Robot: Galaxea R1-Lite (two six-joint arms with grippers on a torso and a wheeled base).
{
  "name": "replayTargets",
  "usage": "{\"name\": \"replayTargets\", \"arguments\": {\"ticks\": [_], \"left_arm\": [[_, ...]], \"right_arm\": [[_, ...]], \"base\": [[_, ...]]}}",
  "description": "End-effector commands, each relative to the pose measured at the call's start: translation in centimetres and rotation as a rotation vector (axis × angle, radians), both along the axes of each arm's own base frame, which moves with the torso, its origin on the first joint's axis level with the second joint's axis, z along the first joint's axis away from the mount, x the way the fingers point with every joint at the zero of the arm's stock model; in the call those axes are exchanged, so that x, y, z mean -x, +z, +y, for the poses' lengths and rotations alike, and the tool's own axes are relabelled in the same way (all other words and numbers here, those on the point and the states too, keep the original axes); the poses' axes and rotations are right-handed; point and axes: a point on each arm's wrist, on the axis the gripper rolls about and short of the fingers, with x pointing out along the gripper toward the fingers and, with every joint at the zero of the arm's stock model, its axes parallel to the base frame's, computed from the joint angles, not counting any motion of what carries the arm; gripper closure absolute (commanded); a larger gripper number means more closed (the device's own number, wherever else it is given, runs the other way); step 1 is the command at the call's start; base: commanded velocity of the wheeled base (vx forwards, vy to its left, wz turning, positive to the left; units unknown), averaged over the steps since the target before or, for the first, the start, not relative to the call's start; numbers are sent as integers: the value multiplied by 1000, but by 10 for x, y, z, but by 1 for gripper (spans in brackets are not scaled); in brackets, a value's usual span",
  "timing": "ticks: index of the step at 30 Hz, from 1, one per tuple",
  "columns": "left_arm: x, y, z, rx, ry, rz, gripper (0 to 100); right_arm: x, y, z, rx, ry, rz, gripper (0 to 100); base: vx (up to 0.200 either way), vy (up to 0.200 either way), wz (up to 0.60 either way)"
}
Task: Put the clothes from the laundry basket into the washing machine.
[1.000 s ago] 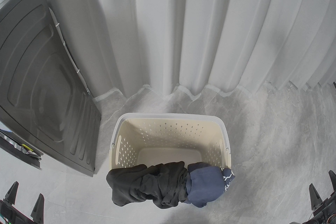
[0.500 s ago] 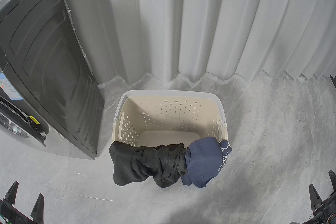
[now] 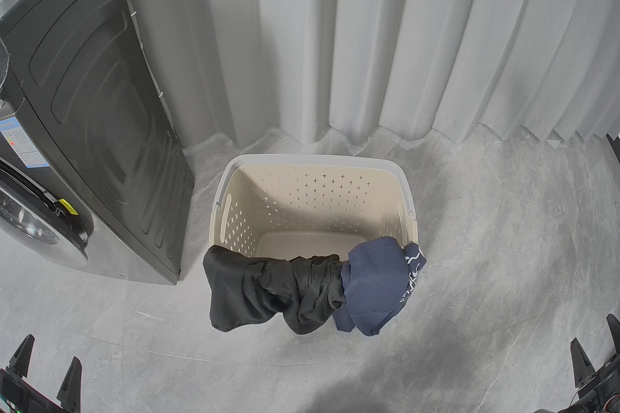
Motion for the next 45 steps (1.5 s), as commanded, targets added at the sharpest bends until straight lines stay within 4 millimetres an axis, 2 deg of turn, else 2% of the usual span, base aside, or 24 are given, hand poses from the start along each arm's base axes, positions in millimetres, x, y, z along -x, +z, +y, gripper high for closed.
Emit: {"name": "replayTargets", "arguments": {"ticks": [1,5,45], "left_arm": [[0,-5,0,0,1,0,0],[0,-5,0,0,1,0,0],[0,-5,0,2,1,0,0]], "right_arm": [[0,-5,0,0,1,4,0],[0,-5,0,0,1,4,0],[0,-5,0,0,1,4,0]], "base": [[0,0,0],[0,0,0],[0,200,0]]}}
